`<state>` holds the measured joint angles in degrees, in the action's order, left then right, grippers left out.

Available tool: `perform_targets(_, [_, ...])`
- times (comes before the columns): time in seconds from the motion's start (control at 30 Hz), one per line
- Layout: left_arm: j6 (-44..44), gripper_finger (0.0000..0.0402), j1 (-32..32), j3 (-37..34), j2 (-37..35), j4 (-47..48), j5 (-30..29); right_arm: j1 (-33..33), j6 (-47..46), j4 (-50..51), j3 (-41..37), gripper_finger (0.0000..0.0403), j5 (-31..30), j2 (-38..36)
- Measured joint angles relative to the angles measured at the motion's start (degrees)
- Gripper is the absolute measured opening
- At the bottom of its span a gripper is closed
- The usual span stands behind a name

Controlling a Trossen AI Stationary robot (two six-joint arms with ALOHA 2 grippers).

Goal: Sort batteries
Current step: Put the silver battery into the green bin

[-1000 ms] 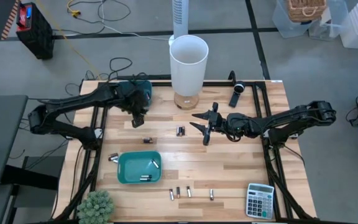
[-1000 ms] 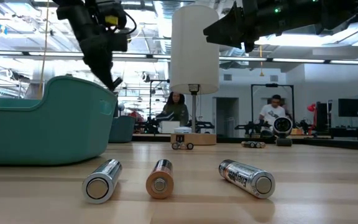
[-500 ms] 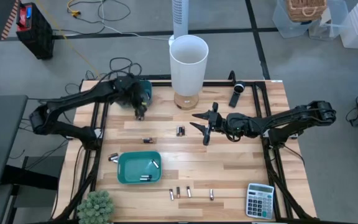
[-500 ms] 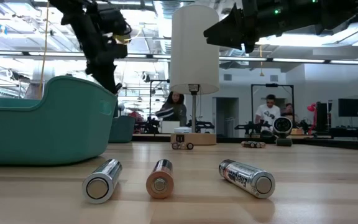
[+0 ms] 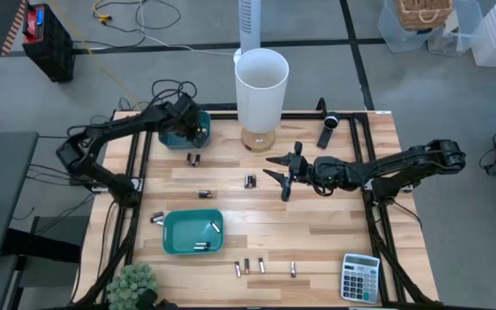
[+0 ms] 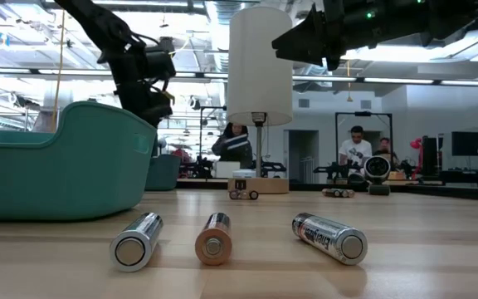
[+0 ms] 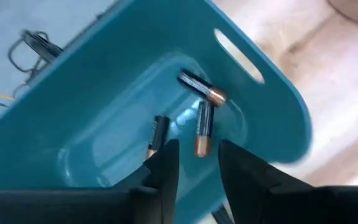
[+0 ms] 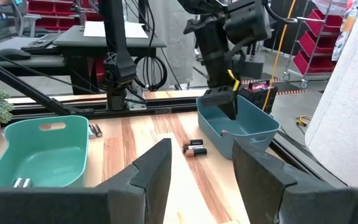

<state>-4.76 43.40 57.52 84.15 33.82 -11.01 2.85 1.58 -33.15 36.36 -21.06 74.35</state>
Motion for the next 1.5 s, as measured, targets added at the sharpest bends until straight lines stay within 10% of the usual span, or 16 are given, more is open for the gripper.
perform_targets(0.53, [2.1,0.0152,-9.6,-2.0,-9.1,-11.2,-0.6,7.0,-6.1,19.5,3.7,0.0185,-0.1,-3.8])
perform_targets(1.07, [2.6,0.0148,-27.8,-11.5,-21.8,-29.2,0.7,30.0,-42.8,27.6,4.4,0.0185,-3.3,7.4])
perform_targets(1.5, [1.9,0.0148,-33.1,-15.5,-31.0,-29.8,0.6,39.5,-71.6,62.5,26.4,0.0186,-6.0,23.0])
